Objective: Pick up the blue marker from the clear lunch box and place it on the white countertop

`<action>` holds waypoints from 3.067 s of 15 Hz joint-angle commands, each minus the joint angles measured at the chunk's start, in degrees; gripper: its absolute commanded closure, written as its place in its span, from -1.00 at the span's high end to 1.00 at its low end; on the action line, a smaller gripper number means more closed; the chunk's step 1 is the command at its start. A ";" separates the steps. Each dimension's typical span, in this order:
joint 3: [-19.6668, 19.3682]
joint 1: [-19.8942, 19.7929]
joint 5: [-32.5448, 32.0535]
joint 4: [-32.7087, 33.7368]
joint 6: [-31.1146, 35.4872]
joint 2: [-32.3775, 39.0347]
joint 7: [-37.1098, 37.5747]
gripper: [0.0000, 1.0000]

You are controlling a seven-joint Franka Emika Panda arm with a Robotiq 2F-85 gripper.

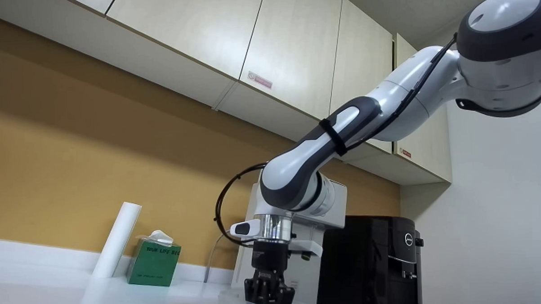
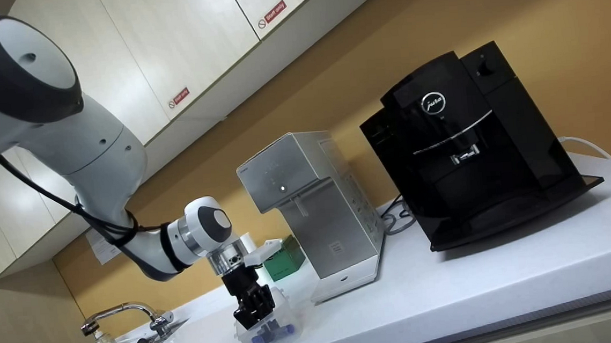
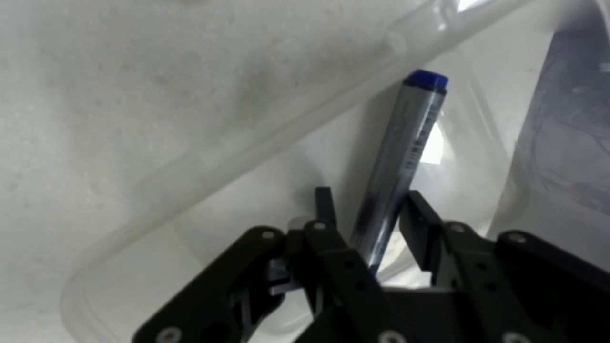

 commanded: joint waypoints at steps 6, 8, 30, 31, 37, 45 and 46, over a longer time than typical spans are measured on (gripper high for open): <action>0.43 0.05 0.98 0.05 2.27 -1.48 2.71 -0.89; 0.55 0.29 1.04 0.14 3.14 -1.92 3.02 -0.89; 2.18 3.48 -1.88 4.22 11.62 -4.14 4.98 -0.89; 2.20 3.62 -2.20 4.55 11.87 -4.45 5.12 -0.89; 1.77 4.62 -4.78 5.17 11.95 -6.55 7.67 -0.89; -0.21 2.30 -5.22 3.39 -0.06 -9.85 8.93 -0.89; -0.39 1.52 -4.30 2.89 -1.53 -10.74 8.03 -0.89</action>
